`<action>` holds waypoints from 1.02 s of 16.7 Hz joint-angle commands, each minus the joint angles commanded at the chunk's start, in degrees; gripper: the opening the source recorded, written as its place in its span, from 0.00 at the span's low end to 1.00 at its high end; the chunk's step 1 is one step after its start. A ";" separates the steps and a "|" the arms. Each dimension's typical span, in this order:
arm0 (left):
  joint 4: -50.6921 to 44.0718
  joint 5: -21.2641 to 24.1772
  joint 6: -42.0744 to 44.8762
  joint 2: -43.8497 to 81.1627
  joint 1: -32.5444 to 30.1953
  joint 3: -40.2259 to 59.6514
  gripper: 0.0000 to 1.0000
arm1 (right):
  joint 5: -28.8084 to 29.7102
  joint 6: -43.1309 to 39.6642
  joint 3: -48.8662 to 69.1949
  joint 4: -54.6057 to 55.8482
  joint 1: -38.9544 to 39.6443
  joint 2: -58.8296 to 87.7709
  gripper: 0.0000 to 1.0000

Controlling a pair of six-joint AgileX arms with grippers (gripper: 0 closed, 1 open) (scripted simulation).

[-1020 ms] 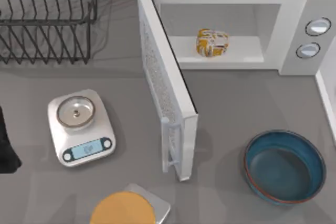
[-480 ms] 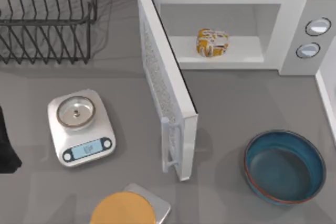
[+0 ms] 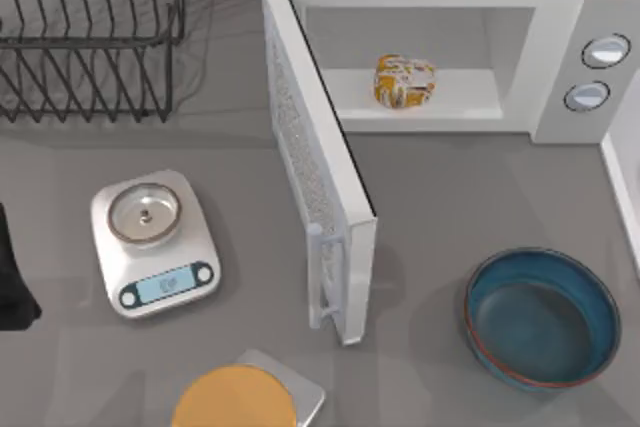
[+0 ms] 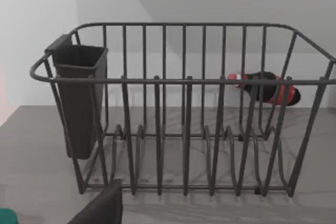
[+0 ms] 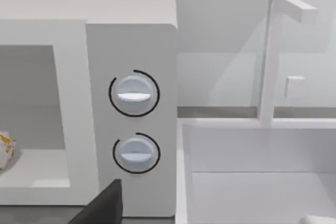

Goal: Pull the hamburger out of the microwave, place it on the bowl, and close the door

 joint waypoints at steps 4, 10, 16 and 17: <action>0.00 0.00 0.00 0.00 0.00 0.00 1.00 | 0.31 0.21 0.80 0.59 0.40 1.67 1.00; 0.00 0.00 0.00 0.00 0.00 0.00 1.00 | 4.12 2.20 9.78 6.90 4.64 20.20 1.00; 0.00 0.00 0.00 0.00 0.00 0.00 1.00 | 11.46 5.27 26.11 17.85 12.00 52.66 1.00; 0.00 0.00 0.00 0.00 0.00 0.00 1.00 | 12.87 5.84 29.23 19.93 13.40 58.76 1.00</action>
